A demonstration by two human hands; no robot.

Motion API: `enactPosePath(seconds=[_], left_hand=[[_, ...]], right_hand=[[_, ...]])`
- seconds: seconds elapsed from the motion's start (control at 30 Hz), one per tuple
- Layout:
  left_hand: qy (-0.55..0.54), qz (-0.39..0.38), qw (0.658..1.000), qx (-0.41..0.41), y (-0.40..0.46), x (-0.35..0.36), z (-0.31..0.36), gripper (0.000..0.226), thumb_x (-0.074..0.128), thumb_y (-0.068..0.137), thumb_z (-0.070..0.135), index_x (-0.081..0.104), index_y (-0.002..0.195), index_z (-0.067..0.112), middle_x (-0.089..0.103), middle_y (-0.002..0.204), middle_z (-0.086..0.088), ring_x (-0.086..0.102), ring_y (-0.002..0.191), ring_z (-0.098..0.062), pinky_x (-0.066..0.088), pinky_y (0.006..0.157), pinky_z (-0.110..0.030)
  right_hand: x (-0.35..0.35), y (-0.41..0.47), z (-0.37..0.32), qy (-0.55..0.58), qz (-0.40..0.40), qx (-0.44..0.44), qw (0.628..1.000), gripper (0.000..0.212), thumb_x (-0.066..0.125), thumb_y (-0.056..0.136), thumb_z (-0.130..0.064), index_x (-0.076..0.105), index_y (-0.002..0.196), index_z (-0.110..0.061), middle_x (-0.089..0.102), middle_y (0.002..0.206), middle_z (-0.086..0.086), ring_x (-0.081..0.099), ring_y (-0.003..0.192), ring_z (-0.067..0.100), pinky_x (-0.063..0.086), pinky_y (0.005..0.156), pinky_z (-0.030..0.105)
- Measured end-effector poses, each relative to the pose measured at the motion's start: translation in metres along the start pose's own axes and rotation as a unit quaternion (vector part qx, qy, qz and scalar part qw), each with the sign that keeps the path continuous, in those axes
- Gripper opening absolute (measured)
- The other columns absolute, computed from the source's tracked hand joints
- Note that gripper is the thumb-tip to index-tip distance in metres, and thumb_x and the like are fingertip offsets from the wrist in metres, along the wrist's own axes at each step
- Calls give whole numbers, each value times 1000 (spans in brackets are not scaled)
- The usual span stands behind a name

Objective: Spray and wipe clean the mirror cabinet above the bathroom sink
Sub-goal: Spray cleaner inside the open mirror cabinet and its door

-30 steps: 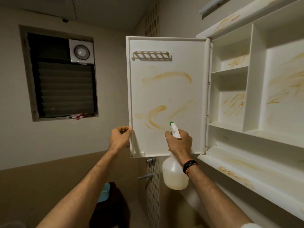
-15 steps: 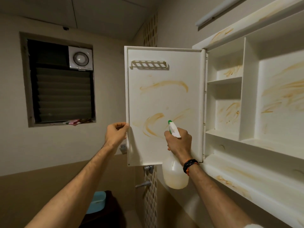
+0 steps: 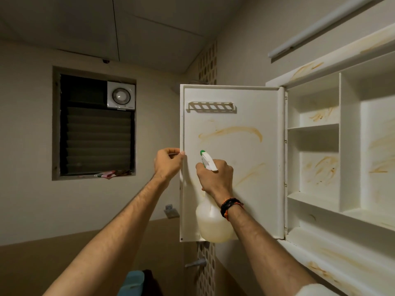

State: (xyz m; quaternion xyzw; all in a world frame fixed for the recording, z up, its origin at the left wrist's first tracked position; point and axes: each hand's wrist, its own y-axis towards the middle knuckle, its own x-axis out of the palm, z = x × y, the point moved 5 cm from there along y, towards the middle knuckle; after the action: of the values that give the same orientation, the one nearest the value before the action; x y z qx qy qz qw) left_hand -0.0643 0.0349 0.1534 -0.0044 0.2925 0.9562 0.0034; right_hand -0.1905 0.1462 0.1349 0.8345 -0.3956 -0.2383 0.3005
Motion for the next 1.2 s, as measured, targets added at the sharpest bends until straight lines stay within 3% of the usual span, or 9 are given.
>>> enactPosePath(seconds=[0.43, 0.57, 0.67, 0.73, 0.87, 1.07, 1.2], left_hand=[[-9, -14, 1000, 8, 1, -2, -5, 30, 65, 93, 23, 62, 119, 8, 66, 111, -7, 63, 104, -24, 54, 96, -46], [-11, -13, 1000, 7, -1, -1, -2, 31, 64, 94, 21, 61, 121, 7, 64, 114, -9, 62, 105, -24, 53, 96, -46], [-14, -14, 1000, 8, -4, -1, 0, 30, 64, 94, 20, 61, 120, 7, 64, 114, -9, 62, 105, -23, 53, 97, -46], [-13, -21, 1000, 12, -4, -1, 2, 29, 64, 93, 21, 61, 119, 7, 64, 111, -7, 62, 105, -23, 52, 98, -46], [-28, -26, 999, 33, 7, -3, 25, 31, 64, 94, 25, 61, 119, 7, 64, 113, -7, 61, 108, -23, 52, 98, -46], [-26, -11, 998, 59, 32, -3, 68, 32, 66, 92, 23, 62, 119, 7, 65, 112, -7, 62, 103, -21, 54, 94, -40], [-9, 3, 998, 63, 42, -2, 80, 27, 65, 93, 24, 65, 115, 8, 68, 110, -7, 64, 102, -22, 54, 95, -44]], right_hand=[[-77, 30, 34, 18, 99, 66, 993, 36, 61, 74, -30, 61, 68, 6, 54, 54, 6, 54, 51, 23, 55, 52, 51], [-100, 37, 37, -1, 137, 79, 987, 34, 59, 72, -28, 64, 65, 5, 63, 60, 23, 51, 49, 23, 55, 51, 51], [-101, 36, 35, 12, 127, 81, 989, 33, 60, 72, -27, 65, 67, 4, 64, 63, 22, 52, 49, 21, 56, 50, 50], [-96, 37, 32, 20, 107, 75, 991, 32, 60, 72, -26, 64, 69, 6, 58, 58, 11, 52, 49, 20, 55, 48, 47], [-79, 43, 15, 56, 70, 48, 995, 32, 61, 71, -26, 64, 72, 6, 59, 60, 8, 52, 48, 19, 51, 37, 33], [-51, 58, -28, 66, 47, -4, 997, 33, 60, 71, -26, 60, 69, 7, 52, 55, 5, 50, 46, 18, 53, 42, 44], [-34, 71, -61, 55, 40, -42, 997, 32, 58, 70, -27, 58, 62, 4, 52, 50, 8, 50, 47, 24, 54, 45, 49]])
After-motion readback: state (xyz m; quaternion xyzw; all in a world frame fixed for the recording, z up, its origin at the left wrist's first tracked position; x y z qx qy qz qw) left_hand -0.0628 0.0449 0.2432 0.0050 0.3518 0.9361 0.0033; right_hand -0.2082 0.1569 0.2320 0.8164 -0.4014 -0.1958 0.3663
